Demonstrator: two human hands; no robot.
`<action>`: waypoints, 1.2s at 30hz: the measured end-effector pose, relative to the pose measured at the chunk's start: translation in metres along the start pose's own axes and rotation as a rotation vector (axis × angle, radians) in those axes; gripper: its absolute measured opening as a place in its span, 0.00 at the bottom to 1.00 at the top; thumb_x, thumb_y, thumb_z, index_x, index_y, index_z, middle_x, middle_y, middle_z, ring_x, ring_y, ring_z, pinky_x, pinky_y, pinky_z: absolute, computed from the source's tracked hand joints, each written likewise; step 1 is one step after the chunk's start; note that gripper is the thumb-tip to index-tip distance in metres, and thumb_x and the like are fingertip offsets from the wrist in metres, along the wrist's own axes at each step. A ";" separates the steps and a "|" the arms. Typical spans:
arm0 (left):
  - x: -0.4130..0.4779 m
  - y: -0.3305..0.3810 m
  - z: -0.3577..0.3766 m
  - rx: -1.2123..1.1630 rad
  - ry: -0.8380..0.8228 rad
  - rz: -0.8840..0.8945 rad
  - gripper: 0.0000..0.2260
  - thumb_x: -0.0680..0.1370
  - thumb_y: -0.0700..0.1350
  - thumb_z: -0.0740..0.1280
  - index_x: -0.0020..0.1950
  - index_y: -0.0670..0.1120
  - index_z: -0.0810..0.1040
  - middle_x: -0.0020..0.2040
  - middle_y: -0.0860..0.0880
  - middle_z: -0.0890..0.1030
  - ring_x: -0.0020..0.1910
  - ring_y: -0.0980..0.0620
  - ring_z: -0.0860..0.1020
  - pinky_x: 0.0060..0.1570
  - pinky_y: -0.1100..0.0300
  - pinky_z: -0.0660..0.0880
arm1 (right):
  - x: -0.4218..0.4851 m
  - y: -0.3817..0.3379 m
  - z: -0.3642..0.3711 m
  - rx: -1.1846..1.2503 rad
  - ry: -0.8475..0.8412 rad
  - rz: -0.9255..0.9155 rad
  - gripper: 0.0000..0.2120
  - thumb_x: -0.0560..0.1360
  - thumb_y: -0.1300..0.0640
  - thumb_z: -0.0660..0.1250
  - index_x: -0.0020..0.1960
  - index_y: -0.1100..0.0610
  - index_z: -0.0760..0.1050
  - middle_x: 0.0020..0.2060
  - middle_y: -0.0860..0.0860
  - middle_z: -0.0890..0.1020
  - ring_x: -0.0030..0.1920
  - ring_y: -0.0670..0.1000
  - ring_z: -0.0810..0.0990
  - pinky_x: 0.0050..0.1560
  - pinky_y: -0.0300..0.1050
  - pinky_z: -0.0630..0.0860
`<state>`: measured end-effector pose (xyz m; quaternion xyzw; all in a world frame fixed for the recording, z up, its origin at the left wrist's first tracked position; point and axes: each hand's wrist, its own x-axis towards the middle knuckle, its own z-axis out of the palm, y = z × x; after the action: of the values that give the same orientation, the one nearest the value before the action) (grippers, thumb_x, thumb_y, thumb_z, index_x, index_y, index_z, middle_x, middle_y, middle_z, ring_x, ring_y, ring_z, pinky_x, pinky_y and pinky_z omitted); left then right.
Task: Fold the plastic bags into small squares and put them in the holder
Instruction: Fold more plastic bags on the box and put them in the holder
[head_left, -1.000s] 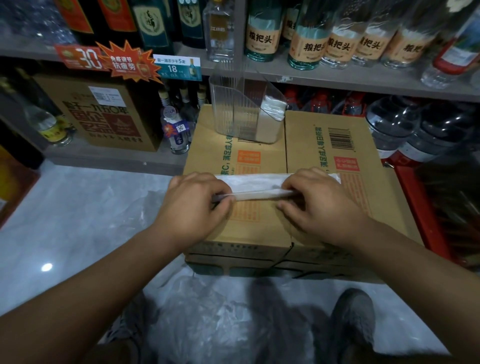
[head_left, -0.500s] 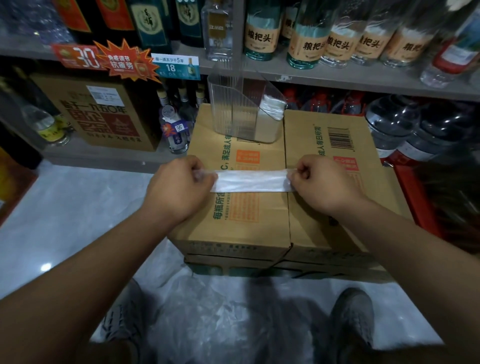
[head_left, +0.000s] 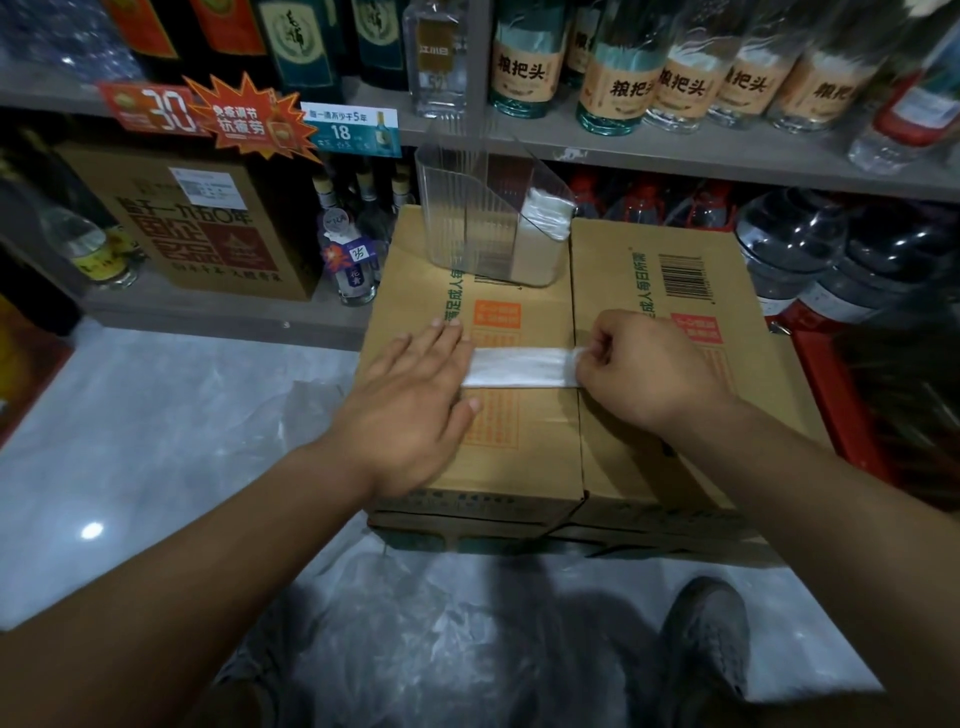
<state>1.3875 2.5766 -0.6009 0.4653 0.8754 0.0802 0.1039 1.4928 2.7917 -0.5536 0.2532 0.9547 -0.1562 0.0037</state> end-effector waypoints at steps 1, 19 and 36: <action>0.000 0.000 0.002 0.019 -0.014 -0.001 0.35 0.80 0.63 0.39 0.84 0.47 0.43 0.83 0.49 0.42 0.81 0.55 0.38 0.80 0.54 0.38 | -0.001 -0.002 0.000 -0.061 0.013 -0.002 0.05 0.79 0.52 0.64 0.50 0.53 0.75 0.44 0.51 0.79 0.45 0.55 0.78 0.42 0.50 0.78; -0.003 0.005 0.004 0.121 -0.022 -0.060 0.39 0.75 0.65 0.33 0.83 0.46 0.39 0.83 0.47 0.38 0.81 0.52 0.37 0.79 0.49 0.36 | -0.031 0.007 0.033 -0.207 -0.262 -0.336 0.38 0.79 0.33 0.37 0.82 0.51 0.34 0.80 0.45 0.35 0.78 0.44 0.29 0.79 0.52 0.33; -0.011 -0.016 -0.012 -0.200 0.282 -0.024 0.05 0.78 0.50 0.72 0.52 0.54 0.84 0.62 0.55 0.79 0.64 0.50 0.72 0.58 0.51 0.65 | -0.020 -0.016 0.033 0.129 0.065 -0.404 0.14 0.74 0.51 0.75 0.58 0.52 0.81 0.55 0.48 0.75 0.61 0.51 0.70 0.62 0.51 0.72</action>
<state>1.3775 2.5585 -0.5915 0.4264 0.8744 0.2301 0.0266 1.4999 2.7592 -0.5781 0.0615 0.9737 -0.2063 -0.0747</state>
